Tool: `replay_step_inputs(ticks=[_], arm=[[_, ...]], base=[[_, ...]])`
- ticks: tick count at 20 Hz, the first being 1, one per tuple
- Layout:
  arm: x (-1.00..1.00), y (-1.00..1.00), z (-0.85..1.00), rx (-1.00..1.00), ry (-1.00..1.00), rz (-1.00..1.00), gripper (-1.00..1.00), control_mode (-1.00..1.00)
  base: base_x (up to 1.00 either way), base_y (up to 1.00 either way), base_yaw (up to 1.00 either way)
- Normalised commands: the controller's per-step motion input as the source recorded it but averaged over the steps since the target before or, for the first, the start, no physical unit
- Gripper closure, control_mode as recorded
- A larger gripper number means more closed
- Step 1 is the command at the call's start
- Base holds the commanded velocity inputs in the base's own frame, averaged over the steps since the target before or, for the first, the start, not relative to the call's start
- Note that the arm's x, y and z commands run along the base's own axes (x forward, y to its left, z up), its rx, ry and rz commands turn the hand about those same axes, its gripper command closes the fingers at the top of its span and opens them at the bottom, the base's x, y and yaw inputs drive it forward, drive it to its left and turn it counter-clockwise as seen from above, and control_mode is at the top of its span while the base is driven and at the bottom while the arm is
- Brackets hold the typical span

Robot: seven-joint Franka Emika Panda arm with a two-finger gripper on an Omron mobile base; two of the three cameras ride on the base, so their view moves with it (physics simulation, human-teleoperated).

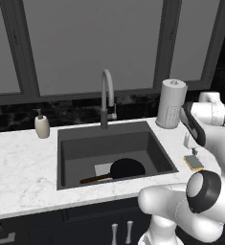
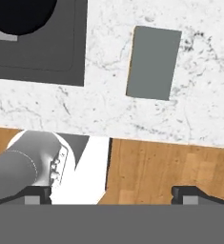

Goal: Pick the pan and sponge and place them into the sink. Then turn on the water.

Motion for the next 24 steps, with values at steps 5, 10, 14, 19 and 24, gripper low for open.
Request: replay_step_inputs(ticks=[5,10,14,19,24], arm=[[0.15,0.00,-0.42,0.08,0.00,0.00,-1.00,-1.00],[0.20,-0.01,-0.30,0.03,0.00,0.00,-1.00,-1.00],[0.23,-0.12,-0.26,0.00,0.00,0.00,-1.00,-1.00],[0.20,-0.19,-0.26,0.00,0.00,0.00,-1.00,-1.00],[0.17,-0.15,-0.27,0.00,0.00,0.00,-1.00,-1.00]], base=[[0.00,0.00,0.00],[0.00,0.00,0.00],[0.00,0.00,0.00],[0.00,0.00,0.00],[0.00,0.00,0.00]])
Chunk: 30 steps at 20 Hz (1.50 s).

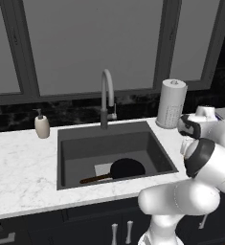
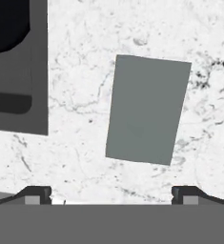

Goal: Pick the pan and sponge and place them into the sink. Then turn on the water.

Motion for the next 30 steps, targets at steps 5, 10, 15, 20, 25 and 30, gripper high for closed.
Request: replay_step_inputs(ticks=[5,10,15,20,25,30], arm=[[0.15,-0.03,-0.26,0.01,0.00,0.00,-1.00,-1.00],[0.19,-0.05,-0.28,0.01,0.00,0.00,-1.00,-1.00],[0.20,-0.13,-0.23,0.00,0.01,0.00,-1.00,-1.00],[0.19,-0.14,-0.21,0.02,0.00,0.00,-1.00,-1.00],[0.11,-0.17,-0.25,0.01,0.00,0.00,-1.00,-1.00],[-0.01,-0.01,-0.44,0.00,0.00,0.02,-1.00,-1.00]], base=[[0.00,0.00,0.00],[0.00,0.00,0.00],[0.00,0.00,0.00],[0.00,0.00,0.00],[0.00,0.00,0.00],[0.00,0.00,0.00]])
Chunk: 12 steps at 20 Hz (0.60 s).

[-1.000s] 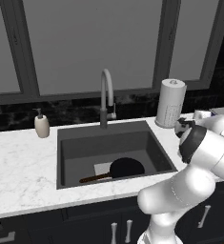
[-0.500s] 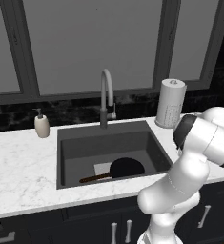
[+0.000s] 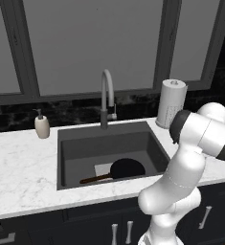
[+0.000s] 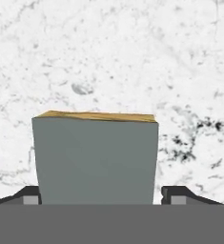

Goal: Pick the pan and sponge and place them into the sink. Then turn on the water.

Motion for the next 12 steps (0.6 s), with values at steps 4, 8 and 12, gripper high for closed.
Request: replay_step_inputs(ticks=[4,8,12], arm=[[-0.19,0.00,-0.47,0.00,0.00,0.05,-1.00,-1.00],[-0.31,0.18,-0.57,0.00,0.00,0.02,1.00,-1.00],[0.00,0.01,-0.11,0.00,0.00,0.00,1.00,-1.00]], base=[[0.00,0.00,0.00],[0.00,0.00,0.00],[0.00,0.00,0.00]])
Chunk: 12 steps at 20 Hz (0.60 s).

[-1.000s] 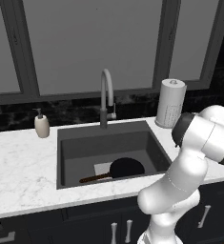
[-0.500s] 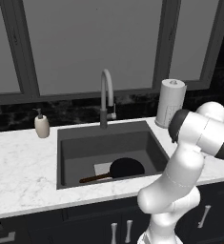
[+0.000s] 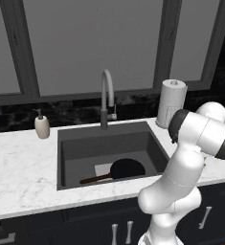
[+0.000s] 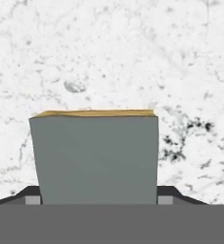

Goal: Pick the pan and sponge and place them into the sink. Then turn on the water.

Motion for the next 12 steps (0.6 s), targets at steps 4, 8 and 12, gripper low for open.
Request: replay_step_inputs(ticks=[4,8,12], arm=[[-0.12,0.51,0.03,0.02,-0.04,0.13,1.00,-1.00],[0.00,0.80,0.39,0.00,-0.06,0.25,1.00,-1.00],[0.00,0.84,0.73,0.00,-0.01,0.24,1.00,-1.00]], base=[[0.00,0.00,0.00],[0.00,0.00,0.00],[0.00,0.00,0.00]])
